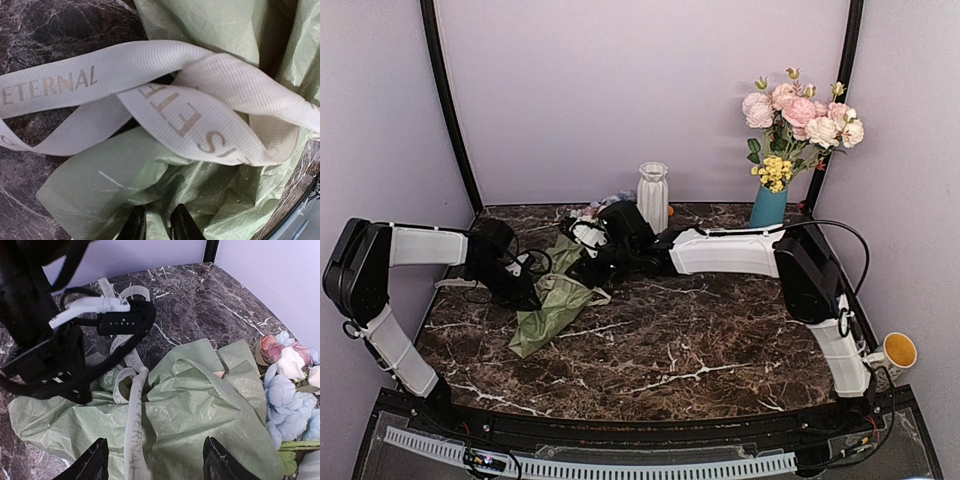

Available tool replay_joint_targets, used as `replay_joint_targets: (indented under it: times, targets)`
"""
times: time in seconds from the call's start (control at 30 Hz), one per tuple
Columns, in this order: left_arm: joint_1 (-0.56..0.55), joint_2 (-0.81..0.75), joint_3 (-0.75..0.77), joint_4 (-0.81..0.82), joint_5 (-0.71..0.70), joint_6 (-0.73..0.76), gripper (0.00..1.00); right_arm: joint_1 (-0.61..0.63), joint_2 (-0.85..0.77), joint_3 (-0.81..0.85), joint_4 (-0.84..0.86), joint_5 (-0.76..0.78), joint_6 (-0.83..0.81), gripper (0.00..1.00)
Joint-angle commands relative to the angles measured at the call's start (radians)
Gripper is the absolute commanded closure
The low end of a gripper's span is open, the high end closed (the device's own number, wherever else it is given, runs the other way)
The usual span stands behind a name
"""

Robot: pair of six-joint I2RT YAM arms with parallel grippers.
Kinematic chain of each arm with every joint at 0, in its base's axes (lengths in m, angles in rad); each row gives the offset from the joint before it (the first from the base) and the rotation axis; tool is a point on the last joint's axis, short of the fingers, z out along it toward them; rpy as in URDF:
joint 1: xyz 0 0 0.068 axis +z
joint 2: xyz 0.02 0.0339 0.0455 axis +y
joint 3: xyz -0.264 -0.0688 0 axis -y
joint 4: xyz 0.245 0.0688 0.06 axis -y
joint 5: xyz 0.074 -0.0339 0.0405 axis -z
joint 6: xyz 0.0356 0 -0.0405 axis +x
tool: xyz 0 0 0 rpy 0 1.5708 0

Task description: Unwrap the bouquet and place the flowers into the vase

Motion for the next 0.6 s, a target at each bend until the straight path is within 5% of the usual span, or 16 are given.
replay_joint_targets:
  times: [0.0,0.13,0.37,0.57]
  targets:
    - [0.005,-0.047,-0.021,-0.014,0.021,0.03,0.78,0.019,0.11,0.143,-0.12,-0.007,-0.054,0.38]
    - [0.005,-0.044,-0.023,-0.019,0.016,0.037,0.78,0.032,0.163,0.195,-0.159,-0.027,-0.065,0.49]
    - [0.006,-0.045,-0.029,-0.023,-0.01,0.035,0.8,0.035,0.12,0.15,-0.13,-0.004,-0.057,0.97]
    - [0.005,-0.043,-0.028,-0.023,-0.048,0.022,0.84,0.035,-0.02,-0.016,-0.066,0.035,-0.014,1.0]
